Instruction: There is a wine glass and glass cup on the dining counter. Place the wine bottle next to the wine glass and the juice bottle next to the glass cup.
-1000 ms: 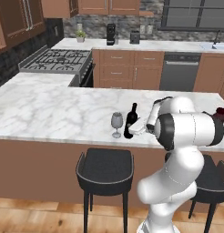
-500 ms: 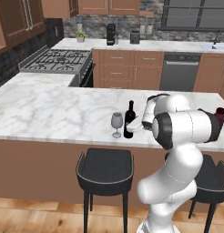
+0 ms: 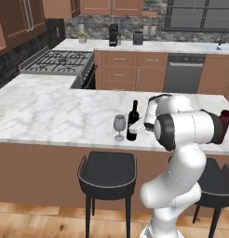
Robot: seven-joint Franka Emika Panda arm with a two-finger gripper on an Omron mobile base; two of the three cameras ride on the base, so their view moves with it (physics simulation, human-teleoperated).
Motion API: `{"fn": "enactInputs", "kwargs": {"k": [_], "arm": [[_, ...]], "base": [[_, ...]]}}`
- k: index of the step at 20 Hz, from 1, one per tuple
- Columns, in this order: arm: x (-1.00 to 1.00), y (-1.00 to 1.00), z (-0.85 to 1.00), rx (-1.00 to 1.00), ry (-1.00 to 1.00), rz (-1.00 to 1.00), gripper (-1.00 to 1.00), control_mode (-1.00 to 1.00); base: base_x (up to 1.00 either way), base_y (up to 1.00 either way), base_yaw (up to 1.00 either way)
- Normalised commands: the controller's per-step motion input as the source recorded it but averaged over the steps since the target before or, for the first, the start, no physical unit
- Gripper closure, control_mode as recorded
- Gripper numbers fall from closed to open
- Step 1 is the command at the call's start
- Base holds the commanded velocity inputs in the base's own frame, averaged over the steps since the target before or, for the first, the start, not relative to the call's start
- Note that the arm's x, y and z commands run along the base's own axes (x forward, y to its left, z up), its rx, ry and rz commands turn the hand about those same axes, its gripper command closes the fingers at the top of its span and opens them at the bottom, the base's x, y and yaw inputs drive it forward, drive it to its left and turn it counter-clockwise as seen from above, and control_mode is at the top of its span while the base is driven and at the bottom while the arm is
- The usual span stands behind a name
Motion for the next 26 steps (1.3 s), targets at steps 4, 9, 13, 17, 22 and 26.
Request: {"fn": "enactInputs", "kwargs": {"k": [4, 9, 13, 17, 22, 26], "arm": [[0.0, -0.04, -0.15, 0.0, 0.0, 0.0, -1.0, -1.0], [0.0, 0.0, -0.09, 0.0, 0.0, 0.0, -1.0, -1.0], [0.0, 0.0, -0.03, 0.0, 0.0, 0.0, -1.0, -1.0], [-0.04, -0.09, 0.0, 0.0, 0.0, 0.0, -1.0, -1.0], [-0.13, -0.09, 0.01, 0.0, 0.0, 0.0, -1.0, -1.0], [-0.17, -0.03, 0.02, 0.0, 0.0, 0.0, -1.0, -1.0]], "base": [[0.0, 0.0, 0.0], [0.0, 0.0, 0.0], [0.0, 0.0, 0.0], [0.0, 0.0, 0.0], [0.0, 0.0, 0.0], [0.0, 0.0, 0.0]]}}
